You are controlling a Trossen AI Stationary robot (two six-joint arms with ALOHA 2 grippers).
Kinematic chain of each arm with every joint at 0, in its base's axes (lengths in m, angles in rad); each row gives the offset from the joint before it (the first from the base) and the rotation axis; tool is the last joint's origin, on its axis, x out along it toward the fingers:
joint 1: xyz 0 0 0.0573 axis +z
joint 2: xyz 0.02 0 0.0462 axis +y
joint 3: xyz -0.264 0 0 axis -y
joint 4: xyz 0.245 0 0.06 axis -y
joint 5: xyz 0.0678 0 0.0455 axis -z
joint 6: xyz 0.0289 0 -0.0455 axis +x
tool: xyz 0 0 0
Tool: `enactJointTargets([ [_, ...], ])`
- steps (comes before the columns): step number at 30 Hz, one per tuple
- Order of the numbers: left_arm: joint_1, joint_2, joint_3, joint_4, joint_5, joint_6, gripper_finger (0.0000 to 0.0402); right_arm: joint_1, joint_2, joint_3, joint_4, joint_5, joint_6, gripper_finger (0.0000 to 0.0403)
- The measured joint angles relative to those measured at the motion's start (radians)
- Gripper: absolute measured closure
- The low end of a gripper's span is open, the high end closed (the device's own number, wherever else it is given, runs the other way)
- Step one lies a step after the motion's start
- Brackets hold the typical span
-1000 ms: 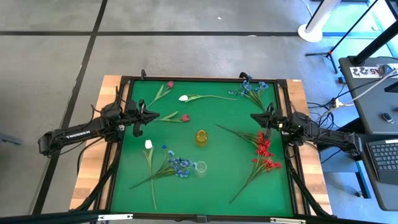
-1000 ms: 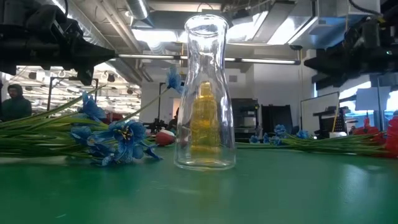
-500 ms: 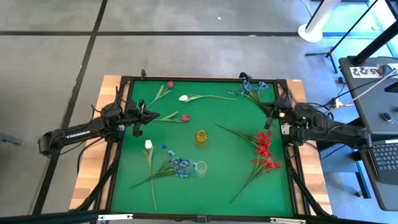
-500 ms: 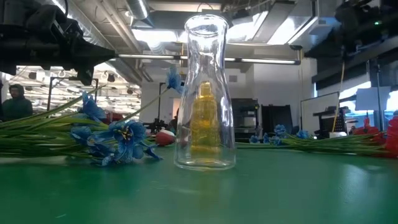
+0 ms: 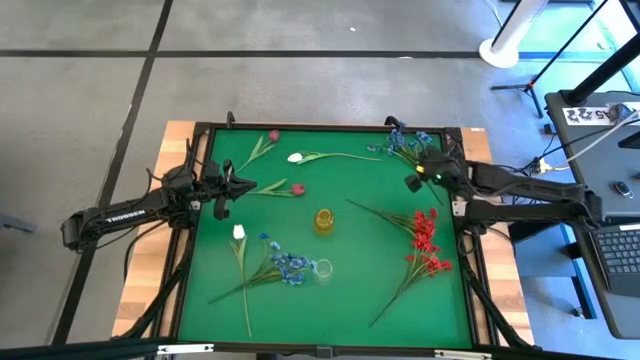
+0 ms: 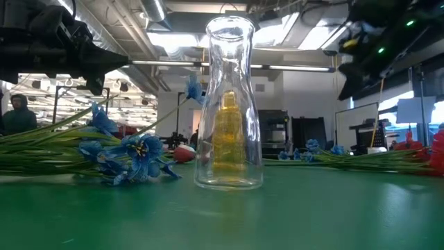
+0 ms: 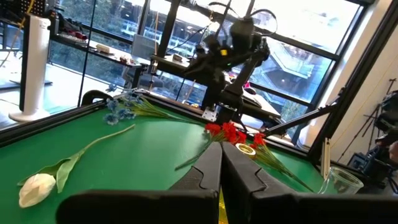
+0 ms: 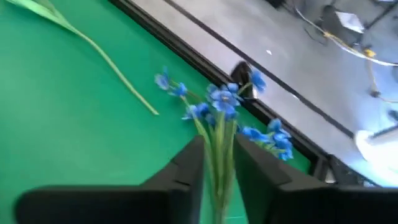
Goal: Sort flowers into vase by color
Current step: Put the top blue flowers into the yellow flower vase
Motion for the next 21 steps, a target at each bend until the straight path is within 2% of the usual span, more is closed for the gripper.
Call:
enactJointTargets([
  [4,0.0,0.0,0.0,0.0,0.0,0.0,0.0401,-0.101,0.08,0.0,0.044,-0.09,-0.041,0.0256],
  [10,0.0,0.0,0.0,0.0,0.0,0.0,0.0401,-0.271,0.149,0.0,0.032,-0.406,0.024,0.0223],
  [13,0.0,0.0,0.0,0.0,0.0,0.0,0.0401,-0.329,0.175,0.0,0.032,-0.424,0.036,0.0219],
  [21,0.0,0.0,0.0,0.0,0.0,0.0,0.0401,-0.458,0.307,0.0,-0.007,-0.361,0.033,0.0219],
])
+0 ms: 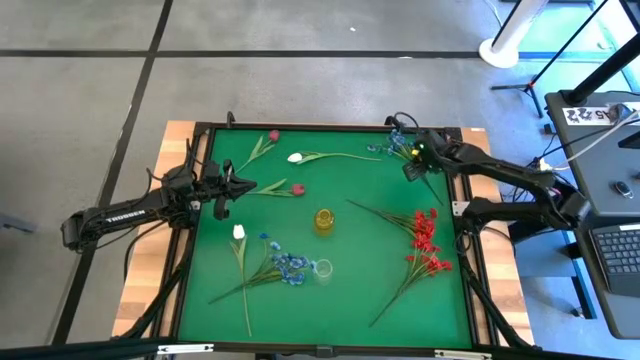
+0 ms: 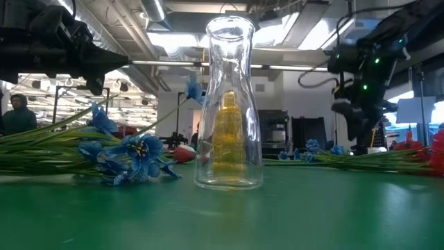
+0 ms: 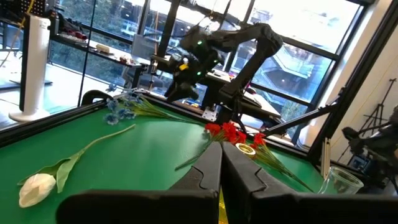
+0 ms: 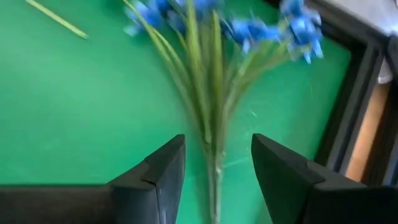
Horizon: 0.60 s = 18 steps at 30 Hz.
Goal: Sort flowers into vase by color
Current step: Put the top blue flowers into the yellow flower vase
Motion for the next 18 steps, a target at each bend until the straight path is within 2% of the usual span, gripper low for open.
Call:
enactJointTargets([
  [8,0.0,0.0,0.0,0.0,0.0,0.0,0.0401,-0.078,0.175,0.0,0.032,-0.007,-0.036,0.0219],
  [12,0.0,0.0,0.0,0.0,0.0,0.0,0.0401,-0.09,0.249,0.0,0.076,-0.07,-0.058,0.0219],
  [18,0.0,0.0,0.0,0.0,0.0,0.0,0.0401,-0.086,0.273,0.003,0.082,-0.042,-0.06,0.0219],
])
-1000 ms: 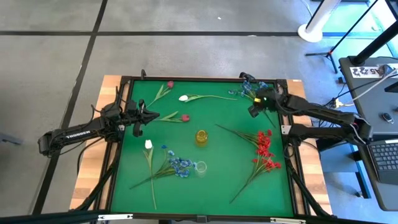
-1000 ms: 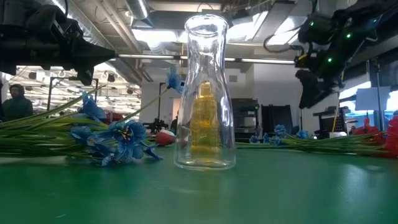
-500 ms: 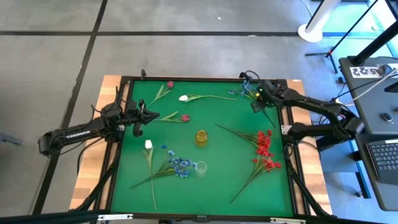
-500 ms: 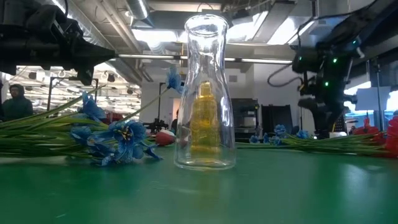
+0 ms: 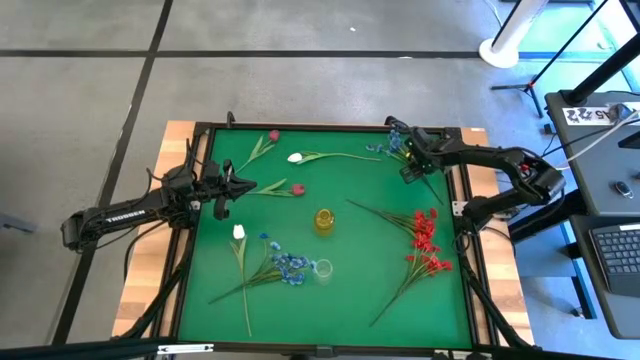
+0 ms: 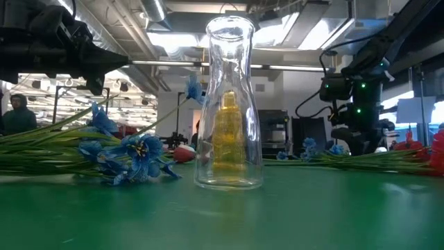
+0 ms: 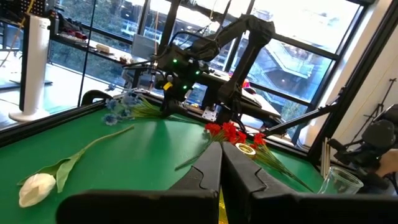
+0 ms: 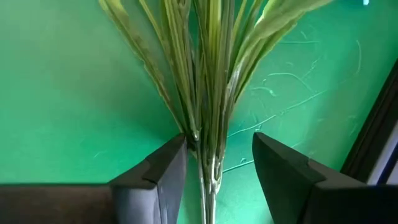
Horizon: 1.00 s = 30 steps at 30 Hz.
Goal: Sort flowers into vase by color
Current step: Put the top blue flowers into the yellow flower vase
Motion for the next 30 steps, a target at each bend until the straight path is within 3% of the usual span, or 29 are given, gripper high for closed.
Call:
enactJointTargets([
  [6,0.0,0.0,0.0,0.0,0.0,0.0,0.0401,0.0,-0.009,-0.001,-0.018,-0.043,-0.007,0.0244],
  [15,0.0,0.0,0.0,0.0,0.0,0.0,0.0401,-0.002,-0.012,0.0,-0.036,-0.181,-0.022,0.039],
  [22,0.0,0.0,0.0,0.0,0.0,0.0,0.0401,-0.001,-0.089,0.033,-0.041,-0.233,-0.012,0.0394],
  [30,0.0,0.0,0.0,0.0,0.0,0.0,0.0401,0.0,-0.373,0.052,0.139,-0.499,0.079,0.0397],
])
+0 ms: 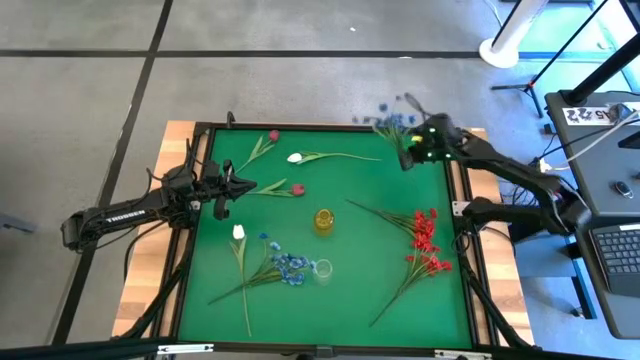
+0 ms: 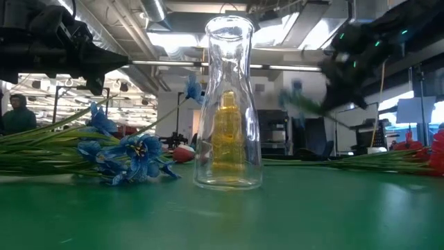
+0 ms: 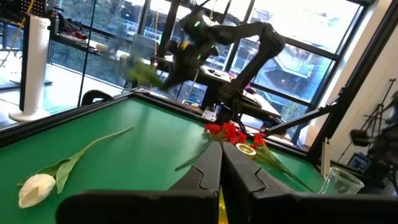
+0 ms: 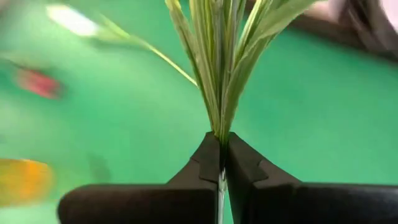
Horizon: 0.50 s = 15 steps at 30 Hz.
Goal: Sort flowers into vase by color
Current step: Put the top blue flowers into the yellow flower vase
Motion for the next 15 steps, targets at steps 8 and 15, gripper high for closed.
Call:
enactJointTargets([
  [8,0.0,0.0,0.0,0.0,0.0,0.0,0.0401,0.222,-0.23,-0.082,0.409,-0.167,0.113,0.0399],
  [15,0.0,0.0,0.0,0.0,0.0,0.0,0.0401,0.633,-0.221,-0.105,0.705,0.036,0.034,0.0399],
])
